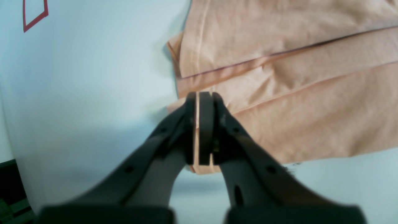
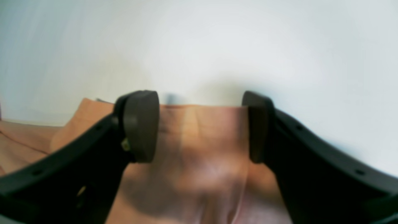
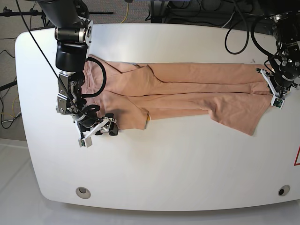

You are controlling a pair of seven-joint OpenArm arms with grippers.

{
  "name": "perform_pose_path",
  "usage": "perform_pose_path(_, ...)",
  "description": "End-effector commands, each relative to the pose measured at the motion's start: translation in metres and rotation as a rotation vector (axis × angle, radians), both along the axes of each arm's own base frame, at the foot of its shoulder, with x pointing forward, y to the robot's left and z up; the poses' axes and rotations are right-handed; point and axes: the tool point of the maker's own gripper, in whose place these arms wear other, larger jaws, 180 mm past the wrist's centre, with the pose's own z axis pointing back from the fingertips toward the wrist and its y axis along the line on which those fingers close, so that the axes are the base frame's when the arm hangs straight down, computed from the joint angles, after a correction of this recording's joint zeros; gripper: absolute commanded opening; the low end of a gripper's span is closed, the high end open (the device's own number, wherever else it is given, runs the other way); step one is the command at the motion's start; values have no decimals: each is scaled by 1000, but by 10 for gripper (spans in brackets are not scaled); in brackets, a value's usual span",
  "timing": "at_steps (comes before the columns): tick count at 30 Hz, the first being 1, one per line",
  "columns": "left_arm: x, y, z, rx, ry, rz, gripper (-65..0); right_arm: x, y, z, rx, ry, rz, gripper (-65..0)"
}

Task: Fold the T-shirt properly
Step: 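Open the right gripper and release the shirt end, then move the right gripper along the shirt end and regrasp it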

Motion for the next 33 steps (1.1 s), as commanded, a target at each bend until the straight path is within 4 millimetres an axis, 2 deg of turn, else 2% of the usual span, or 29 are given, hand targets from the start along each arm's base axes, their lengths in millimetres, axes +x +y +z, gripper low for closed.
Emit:
perform_pose_path(1, 9, 3, 14, 16, -44, -10, -650, 10, 1, 13, 9, -35, 2, -271)
perform_pose_path(4, 9, 4, 14, 16, -43, -9, -650, 10, 1, 13, 9, -36, 3, -344)
perform_pose_path(10, 8, 1, 10, 5, -40, -7, -650, 10, 0, 13, 9, -34, -1, -622)
perform_pose_path(11, 8, -1, 9, 0, -40, -6, -650, 10, 0, 13, 9, -34, -1, -650)
perform_pose_path(26, 8, -3, 9, -5, -41, -6, -650, 10, 1, 15, 0, -24, 11, -650)
perform_pose_path(33, 9, -3, 9, -5, -43, -6, -650, 15, 2, 39, -31, -68, 41, -650)
